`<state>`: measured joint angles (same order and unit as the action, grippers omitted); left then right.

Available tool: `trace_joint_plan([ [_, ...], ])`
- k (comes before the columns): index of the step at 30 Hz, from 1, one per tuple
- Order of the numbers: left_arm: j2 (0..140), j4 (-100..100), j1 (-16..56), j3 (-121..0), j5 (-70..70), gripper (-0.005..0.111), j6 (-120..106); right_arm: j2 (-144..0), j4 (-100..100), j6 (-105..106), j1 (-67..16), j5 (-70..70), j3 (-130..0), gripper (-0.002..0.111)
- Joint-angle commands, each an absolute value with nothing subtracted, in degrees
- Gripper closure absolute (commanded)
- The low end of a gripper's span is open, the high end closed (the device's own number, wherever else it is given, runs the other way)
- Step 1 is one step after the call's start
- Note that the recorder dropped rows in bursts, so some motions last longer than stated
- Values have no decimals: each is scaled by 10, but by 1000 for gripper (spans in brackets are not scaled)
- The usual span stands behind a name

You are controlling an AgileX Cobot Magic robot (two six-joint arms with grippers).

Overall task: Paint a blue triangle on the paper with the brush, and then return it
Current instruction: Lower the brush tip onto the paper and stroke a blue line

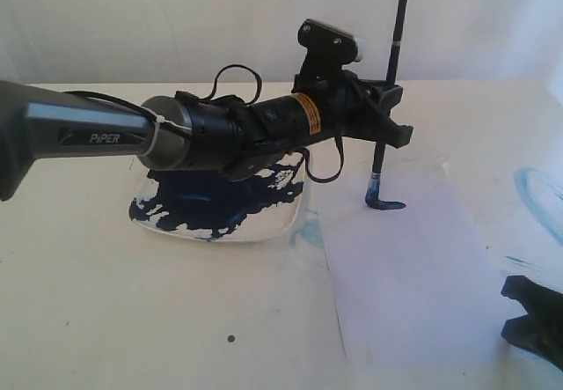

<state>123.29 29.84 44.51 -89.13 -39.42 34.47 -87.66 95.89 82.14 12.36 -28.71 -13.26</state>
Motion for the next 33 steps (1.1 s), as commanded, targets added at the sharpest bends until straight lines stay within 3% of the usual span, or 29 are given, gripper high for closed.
trace_joint_plan([
  [1,1221,311,446,-893,-353,107,329,-880,942,825,126,-242,-127,108],
  [24,1186,346,446,-893,-317,107,335,-880,942,825,126,-242,-127,108],
  [33,1174,519,446,-893,-377,107,391,-880,942,825,126,-240,-127,108],
])
